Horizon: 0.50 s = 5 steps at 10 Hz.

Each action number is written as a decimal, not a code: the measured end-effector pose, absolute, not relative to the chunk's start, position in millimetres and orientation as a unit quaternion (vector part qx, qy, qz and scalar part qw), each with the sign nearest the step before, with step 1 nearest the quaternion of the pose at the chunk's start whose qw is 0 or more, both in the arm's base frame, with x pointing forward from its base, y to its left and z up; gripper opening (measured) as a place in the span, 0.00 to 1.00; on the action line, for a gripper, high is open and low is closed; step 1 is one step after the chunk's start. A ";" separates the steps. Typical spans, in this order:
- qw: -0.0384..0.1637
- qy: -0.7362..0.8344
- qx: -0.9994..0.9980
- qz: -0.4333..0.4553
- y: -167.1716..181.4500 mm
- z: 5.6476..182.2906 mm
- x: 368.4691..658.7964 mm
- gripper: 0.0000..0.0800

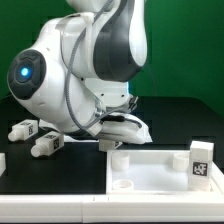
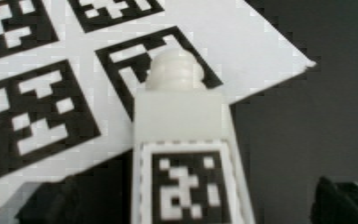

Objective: Assemble square table

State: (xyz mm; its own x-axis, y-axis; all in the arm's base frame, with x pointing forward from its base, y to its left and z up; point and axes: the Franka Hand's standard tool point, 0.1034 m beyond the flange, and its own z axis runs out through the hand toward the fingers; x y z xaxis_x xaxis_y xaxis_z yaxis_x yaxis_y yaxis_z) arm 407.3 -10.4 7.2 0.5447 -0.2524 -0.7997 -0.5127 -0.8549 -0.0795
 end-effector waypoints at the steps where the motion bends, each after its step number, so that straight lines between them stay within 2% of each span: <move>1: 0.155 0.222 -0.865 0.421 -12.2 7.6 408.5 0.81; 2: 0.155 0.223 -0.865 0.421 -12.8 7.3 408.3 0.70; 3: 0.155 0.223 -0.865 0.422 -13.1 7.1 408.1 0.70; 4: 0.155 0.224 -0.865 0.422 -13.4 7.0 408.1 0.48; 5: 0.155 0.224 -0.865 0.421 -13.7 7.0 408.2 0.35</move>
Offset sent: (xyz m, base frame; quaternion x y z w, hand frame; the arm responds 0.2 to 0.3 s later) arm 0.0000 0.0000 0.0000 0.0000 0.0000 0.0000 1.0000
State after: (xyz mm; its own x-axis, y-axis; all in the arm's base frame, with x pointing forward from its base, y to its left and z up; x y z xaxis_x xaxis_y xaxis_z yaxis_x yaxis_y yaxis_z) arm 408.2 -13.7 7.0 0.5447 -0.2570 -0.7983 -0.5183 -0.8515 -0.0795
